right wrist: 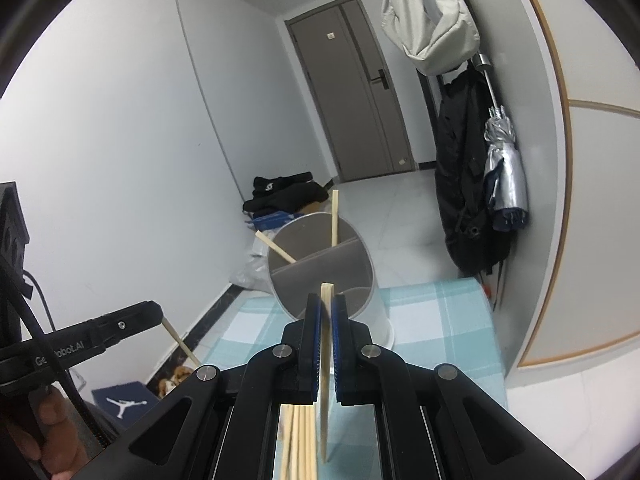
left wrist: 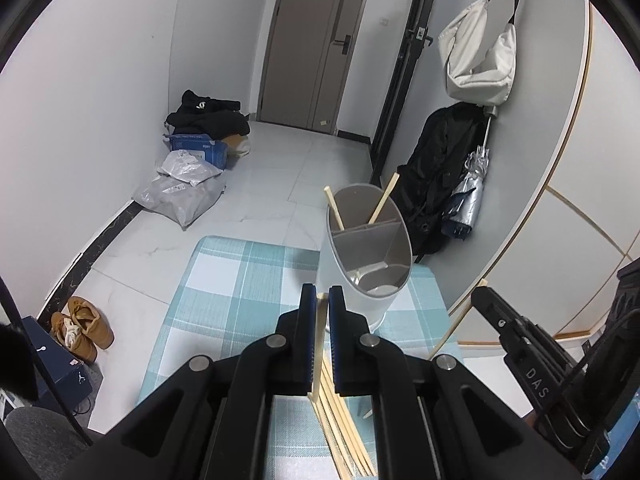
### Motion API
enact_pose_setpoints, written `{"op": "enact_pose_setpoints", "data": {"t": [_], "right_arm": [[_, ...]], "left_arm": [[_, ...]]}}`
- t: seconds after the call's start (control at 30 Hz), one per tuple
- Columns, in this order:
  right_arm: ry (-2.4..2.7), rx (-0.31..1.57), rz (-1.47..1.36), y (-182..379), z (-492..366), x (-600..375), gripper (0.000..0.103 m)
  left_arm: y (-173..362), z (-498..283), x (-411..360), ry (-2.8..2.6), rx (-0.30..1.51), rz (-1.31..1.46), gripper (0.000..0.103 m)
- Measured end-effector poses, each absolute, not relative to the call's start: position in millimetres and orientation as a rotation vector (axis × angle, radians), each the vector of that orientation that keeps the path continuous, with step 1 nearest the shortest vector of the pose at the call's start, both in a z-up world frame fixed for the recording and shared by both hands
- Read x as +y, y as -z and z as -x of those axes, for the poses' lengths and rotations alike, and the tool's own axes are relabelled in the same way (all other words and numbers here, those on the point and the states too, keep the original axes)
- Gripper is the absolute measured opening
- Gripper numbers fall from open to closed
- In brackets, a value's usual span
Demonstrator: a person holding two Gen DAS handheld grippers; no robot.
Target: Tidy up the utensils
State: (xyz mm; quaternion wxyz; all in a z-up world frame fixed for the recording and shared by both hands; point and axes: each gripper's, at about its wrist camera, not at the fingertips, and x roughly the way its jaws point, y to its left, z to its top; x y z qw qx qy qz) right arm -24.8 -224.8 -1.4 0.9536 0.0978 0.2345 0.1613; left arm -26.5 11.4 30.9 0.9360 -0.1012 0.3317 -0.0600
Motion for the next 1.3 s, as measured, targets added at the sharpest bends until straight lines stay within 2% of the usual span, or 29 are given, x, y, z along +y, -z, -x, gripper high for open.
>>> {"op": "enact_pose_setpoints", "data": {"t": [0.3,0.73,1.07,1.3], "right_arm": [[-0.324,0.437,-0.186,-16,17,-224,0.004],[-0.366,0.376,-0.162,-77,-15,-221,0.004],[-0.374,0.310,-0.129,-135,-62,-218,0.004],[-0.357,0.280,-0.104,-146,-99,-213,0.004]], "left_arm": [[-47,20,12,0.186,0.671,0.233,0.003],[-100,-21,13,0.276,0.641,0.310,0.003],[-138,-66,14,0.307,0.608,0.345,0.003],[-147,-92,19,0.279,0.578,0.329,0.003]]}}
